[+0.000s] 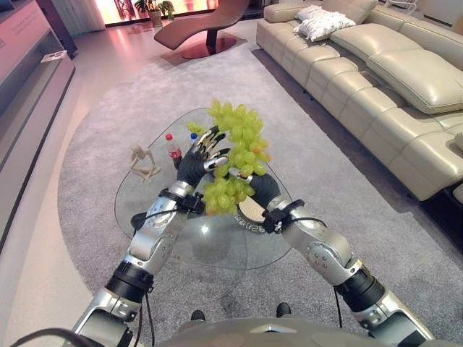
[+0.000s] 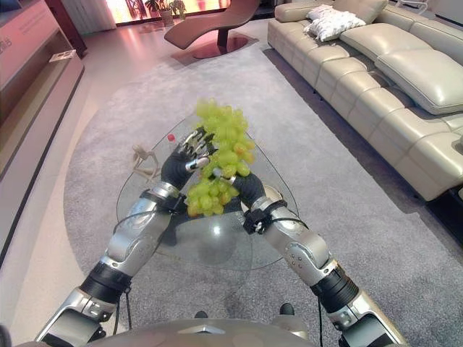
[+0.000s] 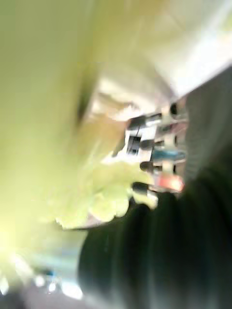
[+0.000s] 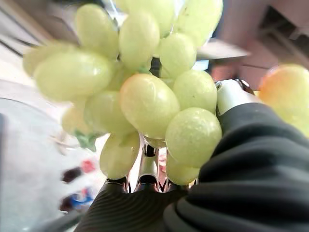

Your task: Pick up fruits into the plate

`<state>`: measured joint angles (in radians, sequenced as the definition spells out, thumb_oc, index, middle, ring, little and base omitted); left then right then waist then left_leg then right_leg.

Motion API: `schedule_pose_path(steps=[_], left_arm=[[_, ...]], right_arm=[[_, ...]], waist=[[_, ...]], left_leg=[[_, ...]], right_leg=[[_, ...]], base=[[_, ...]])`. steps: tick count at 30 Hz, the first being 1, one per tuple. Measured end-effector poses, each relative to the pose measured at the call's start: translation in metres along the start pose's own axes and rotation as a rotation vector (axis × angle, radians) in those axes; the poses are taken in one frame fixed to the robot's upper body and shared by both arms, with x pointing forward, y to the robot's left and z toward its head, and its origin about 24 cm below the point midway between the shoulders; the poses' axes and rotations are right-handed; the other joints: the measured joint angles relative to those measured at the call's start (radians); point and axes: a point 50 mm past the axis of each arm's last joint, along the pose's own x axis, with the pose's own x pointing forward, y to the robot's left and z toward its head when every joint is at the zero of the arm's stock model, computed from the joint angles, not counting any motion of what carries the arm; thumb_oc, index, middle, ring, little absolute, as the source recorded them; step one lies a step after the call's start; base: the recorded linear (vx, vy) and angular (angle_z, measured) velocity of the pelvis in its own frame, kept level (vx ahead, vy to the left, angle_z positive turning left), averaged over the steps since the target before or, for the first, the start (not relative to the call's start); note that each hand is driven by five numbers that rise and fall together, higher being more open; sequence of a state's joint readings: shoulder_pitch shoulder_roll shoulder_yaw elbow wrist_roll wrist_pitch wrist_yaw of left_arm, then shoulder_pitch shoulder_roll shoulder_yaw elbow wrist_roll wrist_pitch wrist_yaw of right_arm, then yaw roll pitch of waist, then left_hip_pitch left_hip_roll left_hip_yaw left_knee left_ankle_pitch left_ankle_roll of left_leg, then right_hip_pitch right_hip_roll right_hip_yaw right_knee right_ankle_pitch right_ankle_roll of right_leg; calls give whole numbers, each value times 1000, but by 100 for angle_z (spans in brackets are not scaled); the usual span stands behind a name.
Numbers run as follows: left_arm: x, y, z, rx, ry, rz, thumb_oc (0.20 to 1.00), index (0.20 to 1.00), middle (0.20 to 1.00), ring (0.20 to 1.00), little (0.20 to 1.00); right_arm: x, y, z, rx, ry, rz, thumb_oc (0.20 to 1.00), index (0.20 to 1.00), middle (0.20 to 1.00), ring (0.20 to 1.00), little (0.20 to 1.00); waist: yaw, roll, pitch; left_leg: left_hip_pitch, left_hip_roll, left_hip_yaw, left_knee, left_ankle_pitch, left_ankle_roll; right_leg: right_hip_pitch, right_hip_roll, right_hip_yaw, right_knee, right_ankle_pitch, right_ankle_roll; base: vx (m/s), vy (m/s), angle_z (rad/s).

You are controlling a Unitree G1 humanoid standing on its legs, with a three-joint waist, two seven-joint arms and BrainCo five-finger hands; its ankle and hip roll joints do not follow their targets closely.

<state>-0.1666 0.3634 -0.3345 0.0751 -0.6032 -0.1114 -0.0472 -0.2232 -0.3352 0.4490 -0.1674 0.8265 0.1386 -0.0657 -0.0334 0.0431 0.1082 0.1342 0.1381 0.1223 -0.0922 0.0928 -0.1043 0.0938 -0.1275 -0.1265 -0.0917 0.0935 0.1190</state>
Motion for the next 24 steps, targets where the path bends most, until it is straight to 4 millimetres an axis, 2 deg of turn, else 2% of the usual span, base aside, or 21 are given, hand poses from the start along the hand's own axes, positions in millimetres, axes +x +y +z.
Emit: schedule_pose_path(steps=[4,11,14,17,19,24], left_arm=[[-14,12,-24,9,98,43,1000,1000,1000,1000,1000],[-53,40,-77,11,329,190,1000,1000,1000,1000,1000],[-71,47,-98,0,420,249,1000,1000,1000,1000,1000],[-95,55,-121,-3,530,327,1000,1000,1000,1000,1000],[-109,59,-132,-9,585,380,1000,1000,1000,1000,1000],[-129,68,-151,-21,675,541,1000,1000,1000,1000,1000]], right_arm=[[-6,-14,4,28,-39,-72,200,200,200,200,200],[-15,-37,12,48,-119,-196,200,200,200,200,200],[-18,-48,8,49,-109,-248,200,200,200,200,200],[-24,-67,1,48,-89,-345,200,200,200,200,200],[-31,-81,-5,39,-65,-412,200,200,200,200,200],[-42,-107,-15,-49,-9,-535,200,200,200,200,200]], waist=[[0,8,4],[-1,12,7],[-1,12,7],[0,13,9],[3,16,13],[5,24,37]], left_leg=[[0,0,0,0,0,0],[-1,0,1,-1,-1,0],[-6,0,1,-2,-1,0],[-27,-1,0,-1,0,1],[-39,-1,-2,-1,0,1],[-67,0,-19,3,5,-4]], right_leg=[[0,0,0,0,0,0],[-2,0,0,0,-1,1],[-7,-1,1,0,-2,0],[-27,-1,0,0,-3,-2],[-37,-1,-3,0,-1,1],[-54,0,-20,-4,-1,1]], base=[[0,0,0],[0,0,0],[-18,20,0],[-58,19,0],[-66,-10,3],[-135,-47,8]])
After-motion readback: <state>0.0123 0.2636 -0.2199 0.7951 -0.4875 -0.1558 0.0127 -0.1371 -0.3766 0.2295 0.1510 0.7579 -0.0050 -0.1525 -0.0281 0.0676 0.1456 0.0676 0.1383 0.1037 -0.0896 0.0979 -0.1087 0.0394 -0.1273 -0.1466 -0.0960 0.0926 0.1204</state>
